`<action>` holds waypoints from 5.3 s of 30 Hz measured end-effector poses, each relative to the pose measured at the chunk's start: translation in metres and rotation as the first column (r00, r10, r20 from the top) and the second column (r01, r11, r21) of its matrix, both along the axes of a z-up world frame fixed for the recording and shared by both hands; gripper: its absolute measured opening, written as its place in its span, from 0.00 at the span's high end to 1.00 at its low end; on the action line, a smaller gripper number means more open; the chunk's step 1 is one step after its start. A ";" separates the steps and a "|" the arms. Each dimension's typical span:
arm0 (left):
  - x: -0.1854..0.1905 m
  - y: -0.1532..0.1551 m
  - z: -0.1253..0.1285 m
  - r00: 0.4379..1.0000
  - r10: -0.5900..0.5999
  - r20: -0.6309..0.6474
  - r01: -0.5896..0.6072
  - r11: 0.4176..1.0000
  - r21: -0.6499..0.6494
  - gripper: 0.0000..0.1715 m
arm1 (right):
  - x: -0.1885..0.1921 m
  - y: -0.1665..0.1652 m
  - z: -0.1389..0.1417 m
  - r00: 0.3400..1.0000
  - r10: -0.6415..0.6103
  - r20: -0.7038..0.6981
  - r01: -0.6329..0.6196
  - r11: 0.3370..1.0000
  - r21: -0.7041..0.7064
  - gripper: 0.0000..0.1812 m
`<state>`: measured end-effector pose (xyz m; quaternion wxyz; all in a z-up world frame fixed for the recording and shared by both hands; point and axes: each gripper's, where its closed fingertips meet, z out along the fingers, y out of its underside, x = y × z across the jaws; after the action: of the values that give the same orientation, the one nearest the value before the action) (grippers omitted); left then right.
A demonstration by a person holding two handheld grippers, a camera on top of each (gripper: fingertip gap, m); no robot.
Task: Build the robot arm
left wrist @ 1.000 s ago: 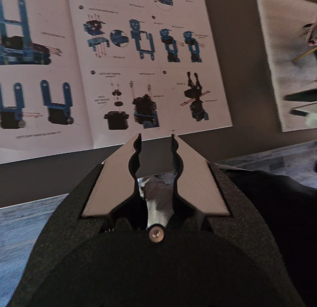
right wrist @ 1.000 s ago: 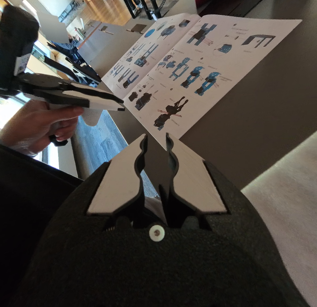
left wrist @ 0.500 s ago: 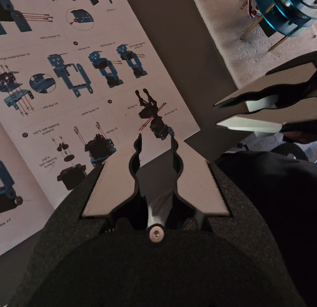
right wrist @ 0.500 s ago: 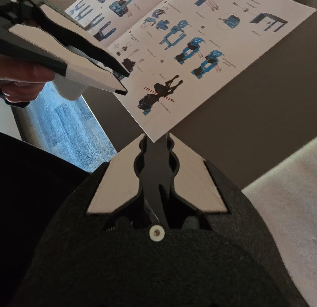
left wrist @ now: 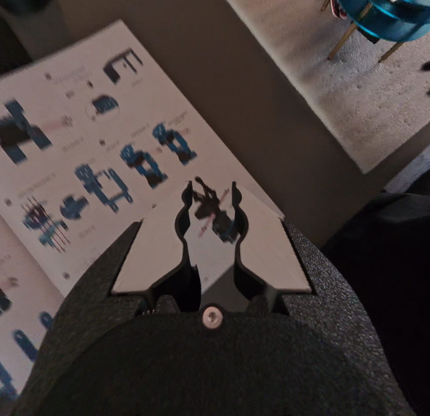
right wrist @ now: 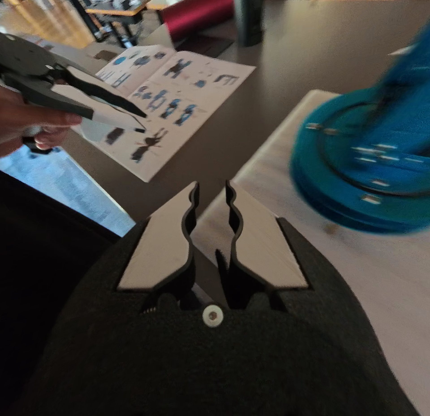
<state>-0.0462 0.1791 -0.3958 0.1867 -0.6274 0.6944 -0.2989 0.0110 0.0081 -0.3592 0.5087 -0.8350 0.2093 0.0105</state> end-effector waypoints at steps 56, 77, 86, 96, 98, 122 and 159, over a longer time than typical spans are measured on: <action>0.452 -0.129 0.012 0.968 -0.226 0.112 0.232 0.972 -0.042 0.69 | 0.206 -0.246 -0.030 0.912 -0.410 0.033 0.411 0.908 -0.082 0.89; 0.381 -0.144 -0.021 0.906 -0.383 -0.183 0.290 0.873 -0.392 0.97 | 0.201 -0.256 -0.038 0.891 -0.453 0.002 0.452 0.889 -0.074 0.89; 0.440 -0.136 0.006 0.905 -0.426 -0.007 0.426 0.905 -0.018 0.72 | 0.202 -0.252 -0.038 0.899 -0.438 0.016 0.438 0.895 -0.085 0.89; 0.512 -0.183 -0.007 0.755 -0.655 0.032 0.647 0.752 0.128 0.68 | 0.204 -0.263 -0.038 0.879 -0.476 0.007 0.475 0.876 -0.084 0.89; 0.515 -0.190 -0.009 0.755 -0.655 0.021 0.654 0.755 0.041 0.68 | 0.203 -0.263 -0.038 0.880 -0.475 0.017 0.474 0.876 -0.090 0.89; 0.478 -0.174 0.010 0.610 -0.791 0.040 0.781 0.609 0.137 1.00 | 0.207 -0.255 -0.039 0.891 -0.454 0.018 0.454 0.887 -0.088 0.89; 0.497 -0.159 0.007 0.745 -0.665 0.051 0.661 0.746 0.082 0.84 | 0.199 -0.277 -0.036 0.865 -0.501 0.024 0.501 0.861 -0.088 0.89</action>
<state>0.4513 0.0204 -0.3889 0.1132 -0.3221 0.8726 -0.3492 0.2105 -0.2694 -0.3957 0.4553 -0.7743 0.4192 -0.1319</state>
